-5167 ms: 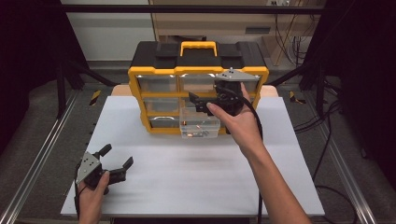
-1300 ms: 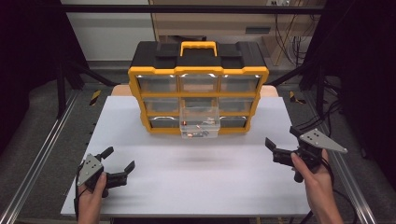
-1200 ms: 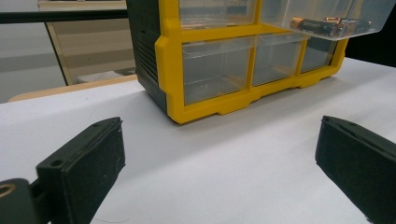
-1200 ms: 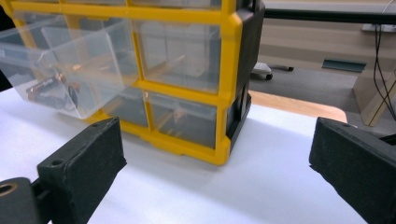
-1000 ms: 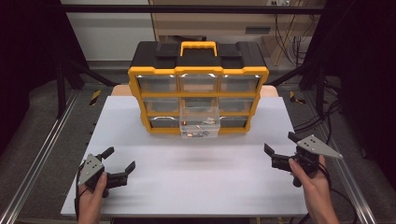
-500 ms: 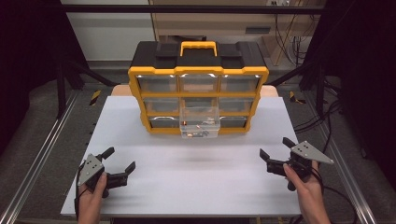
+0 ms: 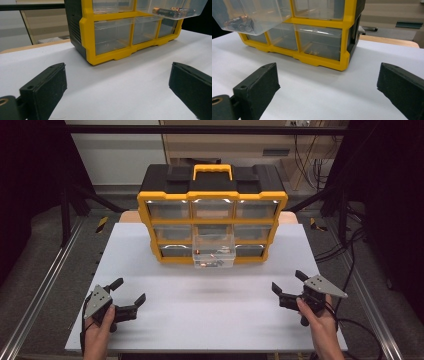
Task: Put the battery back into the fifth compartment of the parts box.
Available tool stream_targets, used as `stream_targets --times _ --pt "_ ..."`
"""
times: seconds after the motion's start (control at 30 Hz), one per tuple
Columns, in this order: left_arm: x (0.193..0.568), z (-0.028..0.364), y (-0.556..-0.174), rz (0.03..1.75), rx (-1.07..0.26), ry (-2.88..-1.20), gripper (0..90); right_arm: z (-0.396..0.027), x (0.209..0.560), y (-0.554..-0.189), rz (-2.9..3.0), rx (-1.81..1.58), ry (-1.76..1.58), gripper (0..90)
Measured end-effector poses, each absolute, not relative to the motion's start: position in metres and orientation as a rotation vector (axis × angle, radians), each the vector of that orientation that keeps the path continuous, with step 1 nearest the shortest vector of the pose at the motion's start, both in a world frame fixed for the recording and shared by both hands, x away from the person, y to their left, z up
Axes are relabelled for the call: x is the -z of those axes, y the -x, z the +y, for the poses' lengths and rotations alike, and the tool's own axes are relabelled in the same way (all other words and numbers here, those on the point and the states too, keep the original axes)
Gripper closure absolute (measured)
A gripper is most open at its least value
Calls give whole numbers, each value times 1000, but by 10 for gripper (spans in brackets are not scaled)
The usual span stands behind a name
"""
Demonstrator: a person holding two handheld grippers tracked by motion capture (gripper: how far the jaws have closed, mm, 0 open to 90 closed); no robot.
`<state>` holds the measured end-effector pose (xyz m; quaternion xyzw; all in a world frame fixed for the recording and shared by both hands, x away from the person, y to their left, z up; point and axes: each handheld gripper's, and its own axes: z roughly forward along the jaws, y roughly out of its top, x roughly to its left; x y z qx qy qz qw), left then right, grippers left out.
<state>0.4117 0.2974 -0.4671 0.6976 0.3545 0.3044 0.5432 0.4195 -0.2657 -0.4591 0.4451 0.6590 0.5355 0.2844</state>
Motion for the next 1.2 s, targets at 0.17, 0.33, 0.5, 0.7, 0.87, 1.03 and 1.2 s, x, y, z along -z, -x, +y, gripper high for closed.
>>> stream_targets --times 0.17,0.33,0.5,0.7,0.87,1.03,1.2 --pt "467 297 -412 840 -720 -1661 16 -260 464 -422 1769 -1445 -1189 42" --pt "468 297 -412 838 -716 -1665 16 -254 468 -424 1778 -1453 -1180 43" --pt "468 297 -412 837 -716 -1664 16 -246 470 -426 1778 -1467 -1164 48" --pt "468 297 -412 833 -714 -1666 16 -240 474 -428 1781 -1470 -1148 50" --pt "468 297 -413 834 -713 -1666 16 -235 475 -429 1771 -1488 -1150 50" --pt "468 297 -412 829 -710 -1665 16 -228 478 -431 1764 -1507 -1147 51" --pt "468 296 -413 826 -708 -1665 16 -219 480 -433 1766 -1515 -1140 51"
